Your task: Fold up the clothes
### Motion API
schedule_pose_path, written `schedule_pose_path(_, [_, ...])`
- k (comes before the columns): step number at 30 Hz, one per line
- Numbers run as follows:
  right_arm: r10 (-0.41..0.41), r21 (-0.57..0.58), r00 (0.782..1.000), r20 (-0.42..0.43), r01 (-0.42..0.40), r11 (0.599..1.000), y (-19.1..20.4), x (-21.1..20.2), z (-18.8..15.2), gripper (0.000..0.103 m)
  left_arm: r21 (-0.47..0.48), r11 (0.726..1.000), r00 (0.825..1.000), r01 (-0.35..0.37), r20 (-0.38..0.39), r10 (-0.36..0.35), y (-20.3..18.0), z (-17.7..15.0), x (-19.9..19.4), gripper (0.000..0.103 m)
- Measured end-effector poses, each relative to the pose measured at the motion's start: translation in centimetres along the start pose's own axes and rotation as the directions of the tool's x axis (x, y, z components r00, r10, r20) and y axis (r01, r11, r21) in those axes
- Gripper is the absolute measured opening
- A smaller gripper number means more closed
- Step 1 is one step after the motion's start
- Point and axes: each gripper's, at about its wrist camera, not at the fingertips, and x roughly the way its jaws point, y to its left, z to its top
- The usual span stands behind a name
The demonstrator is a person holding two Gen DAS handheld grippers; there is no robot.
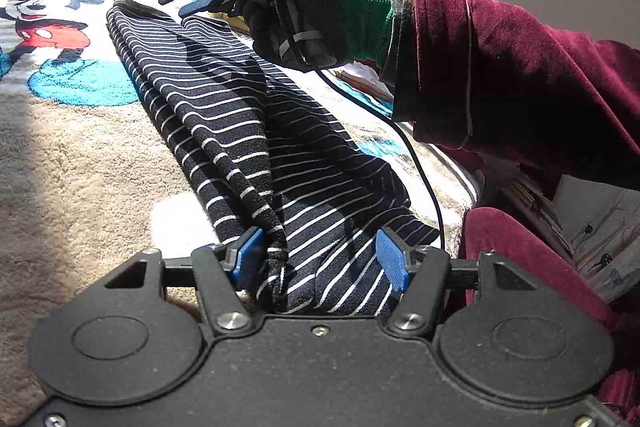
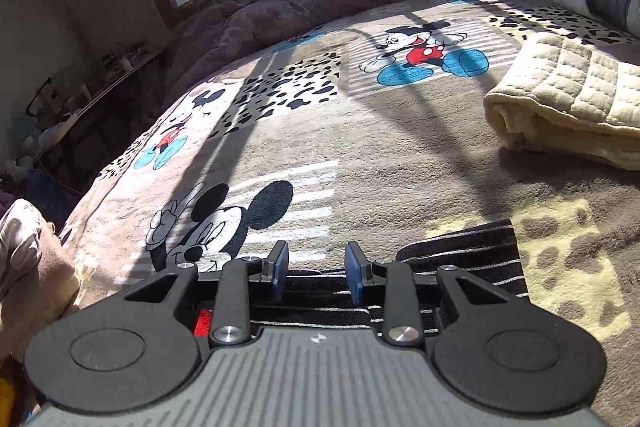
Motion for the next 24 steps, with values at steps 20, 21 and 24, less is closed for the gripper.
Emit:
schedule_pose_path(20, [0.062,0.020,0.997,0.040,-0.063,0.998,-2.2,0.0,-0.9,0.007,-0.011,1.000,1.000,0.008,-0.005,-0.008,0.4,0.1,-0.2,0.061])
schedule_pose_path(21, [0.054,0.020,0.997,0.053,-0.055,0.998,-2.3,-0.4,-0.8,0.007,-0.010,1.000,1.000,0.008,-0.005,-0.008,0.4,0.1,-0.2,0.061])
schedule_pose_path(24, [0.033,0.012,0.998,0.055,-0.034,0.999,-2.5,-0.4,-0.5,0.007,-0.011,1.000,1.000,0.008,-0.007,-0.008,0.4,0.1,-0.2,0.061])
